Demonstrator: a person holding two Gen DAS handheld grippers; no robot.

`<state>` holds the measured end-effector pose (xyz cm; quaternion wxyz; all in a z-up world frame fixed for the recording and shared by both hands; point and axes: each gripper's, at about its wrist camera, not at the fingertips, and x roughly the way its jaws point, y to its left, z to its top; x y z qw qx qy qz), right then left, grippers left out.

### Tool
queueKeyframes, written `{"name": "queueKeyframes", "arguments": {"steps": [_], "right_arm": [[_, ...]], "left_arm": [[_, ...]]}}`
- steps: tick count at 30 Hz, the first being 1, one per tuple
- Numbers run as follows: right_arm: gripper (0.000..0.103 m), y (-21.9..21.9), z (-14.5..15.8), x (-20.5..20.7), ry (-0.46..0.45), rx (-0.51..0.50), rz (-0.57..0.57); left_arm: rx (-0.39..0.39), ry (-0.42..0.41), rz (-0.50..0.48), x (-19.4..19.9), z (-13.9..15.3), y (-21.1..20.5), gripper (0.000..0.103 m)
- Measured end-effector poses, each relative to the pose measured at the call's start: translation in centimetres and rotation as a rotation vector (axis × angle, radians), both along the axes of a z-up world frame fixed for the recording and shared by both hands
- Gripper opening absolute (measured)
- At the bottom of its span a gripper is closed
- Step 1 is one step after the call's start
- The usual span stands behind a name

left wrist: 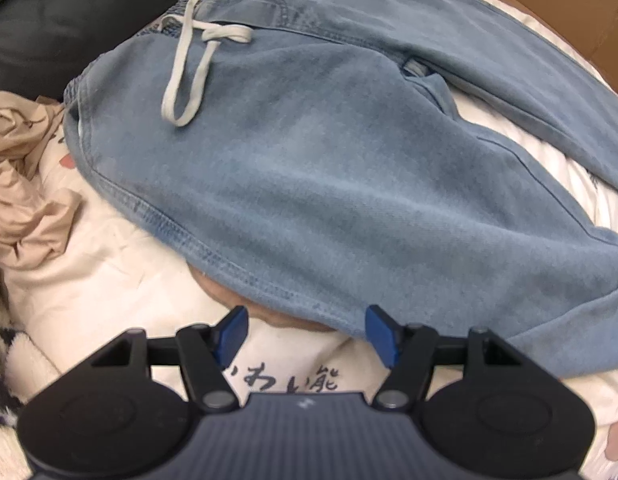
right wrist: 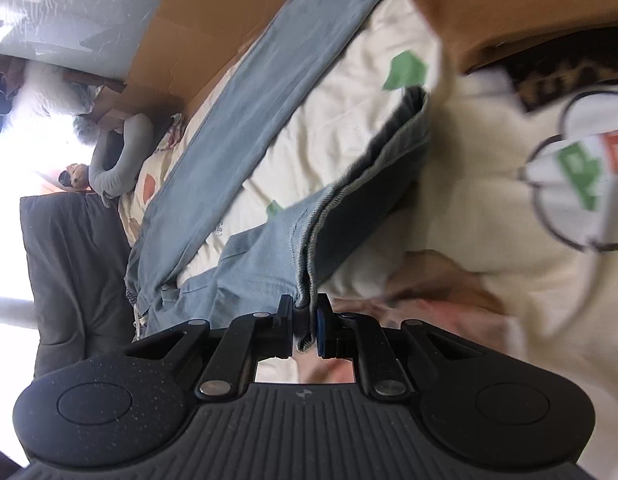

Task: Fold clothes
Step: 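Grasp the jeans leg hem with the right gripper and lay it over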

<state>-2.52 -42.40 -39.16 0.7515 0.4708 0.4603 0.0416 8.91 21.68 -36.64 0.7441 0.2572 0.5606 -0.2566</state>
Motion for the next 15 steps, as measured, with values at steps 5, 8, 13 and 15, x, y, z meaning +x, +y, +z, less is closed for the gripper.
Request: {"name": "queueKeyframes", "arguments": {"steps": [5,8,13,15], "right_arm": [[0.009,-1.7,1.0,-2.6,0.004,-0.025,-0.029],[0.009,-2.6,1.0,-4.1,0.026,-0.043,-0.04],[0.009,-3.9,1.0,-6.5,0.067,-0.072,-0.059],[0.008,-3.8,1.2,-7.0,0.076,-0.086,-0.056]], "left_arm": [[-0.004,-0.001,0.0,0.0,0.2,0.6,0.067],[-0.008,-0.001,0.026,0.4,0.1,1.2,0.067],[-0.038,0.008,0.085,1.1,-0.1,2.5,0.067],[-0.047,0.012,0.105,1.4,-0.4,3.0,0.067]]}}
